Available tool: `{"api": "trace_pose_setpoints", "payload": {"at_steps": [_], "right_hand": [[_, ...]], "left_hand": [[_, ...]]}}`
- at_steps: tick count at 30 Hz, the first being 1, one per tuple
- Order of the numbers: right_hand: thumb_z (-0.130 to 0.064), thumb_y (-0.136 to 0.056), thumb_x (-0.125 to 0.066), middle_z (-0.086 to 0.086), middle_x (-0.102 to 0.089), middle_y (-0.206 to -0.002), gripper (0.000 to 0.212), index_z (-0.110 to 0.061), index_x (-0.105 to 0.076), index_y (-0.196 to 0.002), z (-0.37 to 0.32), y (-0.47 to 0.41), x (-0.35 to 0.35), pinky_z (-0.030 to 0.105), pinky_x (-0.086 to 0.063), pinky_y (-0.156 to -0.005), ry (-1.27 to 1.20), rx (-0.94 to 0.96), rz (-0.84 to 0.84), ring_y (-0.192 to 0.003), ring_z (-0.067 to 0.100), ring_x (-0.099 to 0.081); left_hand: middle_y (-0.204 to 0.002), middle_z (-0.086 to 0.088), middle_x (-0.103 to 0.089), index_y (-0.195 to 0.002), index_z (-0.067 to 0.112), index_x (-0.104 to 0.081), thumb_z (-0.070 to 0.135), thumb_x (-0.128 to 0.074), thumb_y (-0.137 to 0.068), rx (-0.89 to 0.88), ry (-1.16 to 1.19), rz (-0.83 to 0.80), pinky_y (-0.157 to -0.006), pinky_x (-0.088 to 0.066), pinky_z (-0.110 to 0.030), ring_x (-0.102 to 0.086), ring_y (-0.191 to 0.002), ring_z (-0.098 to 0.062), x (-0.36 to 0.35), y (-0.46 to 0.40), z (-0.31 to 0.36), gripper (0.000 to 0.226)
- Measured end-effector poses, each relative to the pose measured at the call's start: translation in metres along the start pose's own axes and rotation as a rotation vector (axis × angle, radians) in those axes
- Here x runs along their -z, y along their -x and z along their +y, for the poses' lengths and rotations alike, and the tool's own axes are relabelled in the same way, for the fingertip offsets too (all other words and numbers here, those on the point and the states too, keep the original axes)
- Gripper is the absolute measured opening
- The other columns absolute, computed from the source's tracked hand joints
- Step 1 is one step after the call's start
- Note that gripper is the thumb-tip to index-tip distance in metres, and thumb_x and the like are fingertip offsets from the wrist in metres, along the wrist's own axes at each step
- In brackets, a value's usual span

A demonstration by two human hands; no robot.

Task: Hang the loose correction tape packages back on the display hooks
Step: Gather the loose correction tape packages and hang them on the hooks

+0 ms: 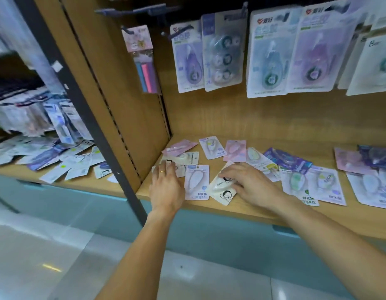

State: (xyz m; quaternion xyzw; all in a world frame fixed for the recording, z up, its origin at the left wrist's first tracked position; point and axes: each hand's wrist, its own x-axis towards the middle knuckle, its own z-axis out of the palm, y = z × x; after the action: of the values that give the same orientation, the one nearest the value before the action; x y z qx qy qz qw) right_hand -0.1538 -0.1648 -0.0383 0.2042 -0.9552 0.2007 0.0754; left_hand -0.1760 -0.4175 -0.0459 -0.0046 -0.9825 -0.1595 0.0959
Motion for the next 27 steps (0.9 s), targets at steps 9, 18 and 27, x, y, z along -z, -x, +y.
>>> {"api": "trace_pose_setpoints", "payload": {"at_steps": [9, 18, 27], "right_hand": [[-0.041, -0.093, -0.057, 0.002, -0.057, -0.143, 0.062, -0.014, -0.047, -0.148, -0.083, -0.002, -0.044, 0.041, -0.050, -0.106, 0.136, 0.174, 0.093, -0.130, 0.024, -0.053], [-0.058, -0.090, -0.053, 0.003, -0.060, -0.135, 0.053, -0.013, -0.066, -0.115, -0.045, 0.009, -0.030, 0.035, -0.048, -0.102, 0.246, 0.025, 0.058, -0.127, 0.024, -0.057], [-0.049, -0.082, -0.069, 0.006, -0.057, -0.136, 0.064, -0.011, -0.057, -0.132, -0.074, 0.013, -0.038, 0.041, -0.053, -0.101, 0.230, 0.063, 0.187, -0.125, 0.026, -0.056]], "left_hand": [[-0.140, -0.006, -0.056, -0.143, 0.028, -0.059, 0.029, -0.039, -0.097, -0.156, -0.030, 0.025, -0.098, -0.043, -0.044, -0.048, -0.128, -0.031, 0.003, -0.004, 0.008, 0.051], [-0.166, -0.014, -0.034, -0.162, 0.016, -0.031, 0.043, -0.037, -0.099, -0.104, 0.070, -0.187, -0.125, -0.024, -0.043, -0.025, -0.153, -0.031, -0.004, -0.024, 0.008, 0.069], [-0.149, -0.010, -0.042, -0.130, 0.034, -0.055, 0.071, -0.057, -0.084, -0.099, 0.074, -0.076, -0.107, -0.042, -0.043, -0.045, -0.135, -0.035, -0.003, -0.016, -0.002, 0.059]]}}
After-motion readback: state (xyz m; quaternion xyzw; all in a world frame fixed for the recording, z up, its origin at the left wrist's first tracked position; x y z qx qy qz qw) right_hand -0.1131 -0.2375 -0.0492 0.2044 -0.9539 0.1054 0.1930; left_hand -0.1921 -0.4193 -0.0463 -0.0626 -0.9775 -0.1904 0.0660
